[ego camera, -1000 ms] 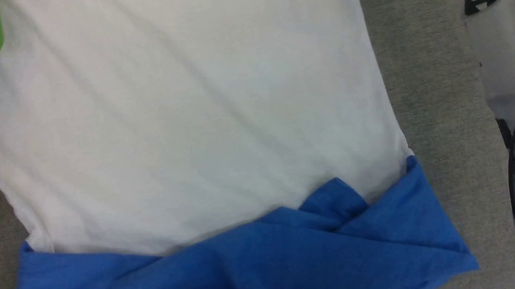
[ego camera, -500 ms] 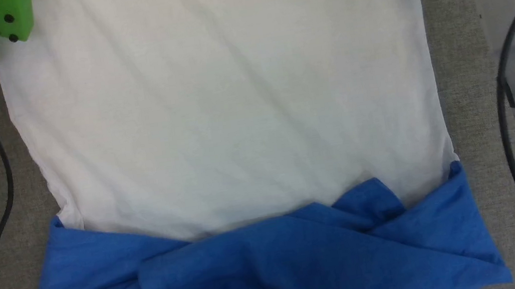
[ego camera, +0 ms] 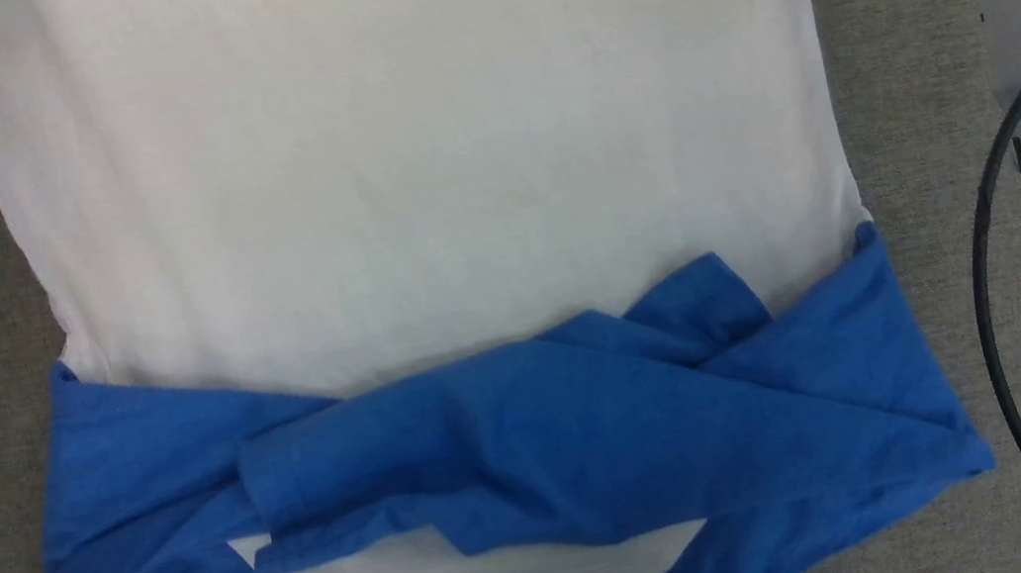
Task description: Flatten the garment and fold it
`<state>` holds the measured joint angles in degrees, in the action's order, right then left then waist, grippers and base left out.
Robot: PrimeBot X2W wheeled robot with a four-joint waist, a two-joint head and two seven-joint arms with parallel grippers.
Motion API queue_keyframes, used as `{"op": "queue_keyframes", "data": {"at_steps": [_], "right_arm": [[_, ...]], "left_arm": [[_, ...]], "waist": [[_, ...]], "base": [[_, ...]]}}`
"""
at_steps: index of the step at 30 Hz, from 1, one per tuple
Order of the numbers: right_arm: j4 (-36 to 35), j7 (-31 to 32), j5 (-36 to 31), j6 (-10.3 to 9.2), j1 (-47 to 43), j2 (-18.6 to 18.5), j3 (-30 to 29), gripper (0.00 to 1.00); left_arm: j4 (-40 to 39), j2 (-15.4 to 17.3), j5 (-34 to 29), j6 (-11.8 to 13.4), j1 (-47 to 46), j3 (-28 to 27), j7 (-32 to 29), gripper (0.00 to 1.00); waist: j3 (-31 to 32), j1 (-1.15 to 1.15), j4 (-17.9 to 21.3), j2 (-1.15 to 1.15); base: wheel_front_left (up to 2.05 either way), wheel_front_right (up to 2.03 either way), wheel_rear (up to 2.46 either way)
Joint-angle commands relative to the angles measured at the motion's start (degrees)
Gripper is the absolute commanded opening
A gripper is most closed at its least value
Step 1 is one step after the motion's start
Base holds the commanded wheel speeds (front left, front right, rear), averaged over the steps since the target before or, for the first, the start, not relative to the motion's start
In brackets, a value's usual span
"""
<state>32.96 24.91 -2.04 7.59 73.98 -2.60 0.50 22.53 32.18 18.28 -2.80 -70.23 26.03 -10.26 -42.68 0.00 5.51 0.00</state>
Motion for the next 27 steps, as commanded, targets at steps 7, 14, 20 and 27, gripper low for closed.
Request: {"op": "queue_keyframes", "data": {"at_steps": [7,14,20,27], "right_arm": [[-0.2,-8.7,4.9,-0.10,-2.7,-0.3,2.5,0.00],[-7.0,-13.0,12.6,-0.10,-14.6,-3.6,8.5,0.00],[-19.7,-10.9,18.1,-0.10,-30.5,-8.5,11.0,0.00],[-35.0,-3.4,20.5,-0.10,-52.1,-10.8,6.5,0.00]], "left_arm": [[2.0,0.0,-0.5,0.2,1.6,-0.1,8.7,0.00],[-3.4,1.4,2.6,0.2,15.4,0.4,12.3,0.00],[-12.2,3.4,5.5,2.8,30.7,0.4,13.6,0.00],[-21.8,4.3,9.6,8.0,49.3,0.1,14.5,0.00]], "waist": [[4.9,0.00,-0.2,0.00],[13.9,0.00,-1.4,0.00],[21.2,0.00,-2.9,0.00],[26.8,0.00,-4.6,0.00]], "base": [[0.00,0.00,0.00],[0.00,0.00,0.00],[0.00,0.00,0.00],[0.00,0.00,0.00]]}}
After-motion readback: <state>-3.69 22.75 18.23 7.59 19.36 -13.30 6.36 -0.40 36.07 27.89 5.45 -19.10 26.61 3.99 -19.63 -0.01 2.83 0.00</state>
